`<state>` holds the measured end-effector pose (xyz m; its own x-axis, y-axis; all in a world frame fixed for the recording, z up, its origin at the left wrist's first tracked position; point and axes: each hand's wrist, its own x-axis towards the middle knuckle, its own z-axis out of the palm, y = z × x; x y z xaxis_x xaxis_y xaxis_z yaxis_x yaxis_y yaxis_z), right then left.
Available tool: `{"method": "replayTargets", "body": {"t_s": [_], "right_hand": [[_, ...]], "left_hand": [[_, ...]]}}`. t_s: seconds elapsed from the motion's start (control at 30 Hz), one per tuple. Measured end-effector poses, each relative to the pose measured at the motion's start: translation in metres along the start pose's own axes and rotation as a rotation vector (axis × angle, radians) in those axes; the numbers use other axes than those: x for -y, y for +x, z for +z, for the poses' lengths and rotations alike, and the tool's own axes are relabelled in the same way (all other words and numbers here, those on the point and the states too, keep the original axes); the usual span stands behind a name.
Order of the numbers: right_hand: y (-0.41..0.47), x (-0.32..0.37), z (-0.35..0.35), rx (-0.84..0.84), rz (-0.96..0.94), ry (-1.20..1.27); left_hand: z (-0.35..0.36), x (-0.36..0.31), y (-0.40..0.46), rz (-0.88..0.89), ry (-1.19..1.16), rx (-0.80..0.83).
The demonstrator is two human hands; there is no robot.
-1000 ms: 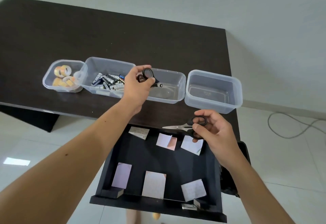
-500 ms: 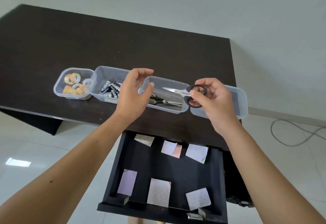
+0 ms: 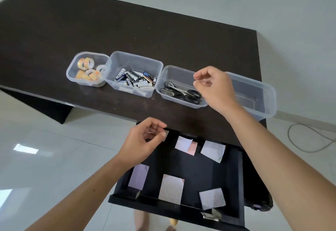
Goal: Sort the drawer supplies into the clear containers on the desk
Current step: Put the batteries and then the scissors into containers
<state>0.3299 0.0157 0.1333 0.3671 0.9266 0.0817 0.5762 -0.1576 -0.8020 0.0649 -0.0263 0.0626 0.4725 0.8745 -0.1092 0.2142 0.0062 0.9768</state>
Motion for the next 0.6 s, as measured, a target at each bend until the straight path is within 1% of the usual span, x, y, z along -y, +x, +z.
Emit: {"method": "replayTargets", "body": {"t_s": [0.13,0.3,0.37,0.47,0.6], "right_hand": [[-0.017,0.004,-0.012,-0.015,-0.037,0.067],[-0.07,-0.001,-0.028,0.015,-0.062,0.159],[-0.096,-0.015,-0.028,0.064,-0.027,0.201],[-0.134,-0.045,-0.023,0.188,0.038,0.229],[-0.171,-0.086,-0.011,0.318,0.124,0.163]], "left_hand": [[0.002,0.024,-0.007,-0.074,0.048,0.061],[0.011,0.051,-0.012,-0.193,0.119,0.166],[0.018,0.06,-0.016,-0.227,0.154,0.214],[0.028,0.073,-0.021,-0.245,0.23,0.254],[0.04,0.086,-0.027,-0.233,0.319,0.335]]}}
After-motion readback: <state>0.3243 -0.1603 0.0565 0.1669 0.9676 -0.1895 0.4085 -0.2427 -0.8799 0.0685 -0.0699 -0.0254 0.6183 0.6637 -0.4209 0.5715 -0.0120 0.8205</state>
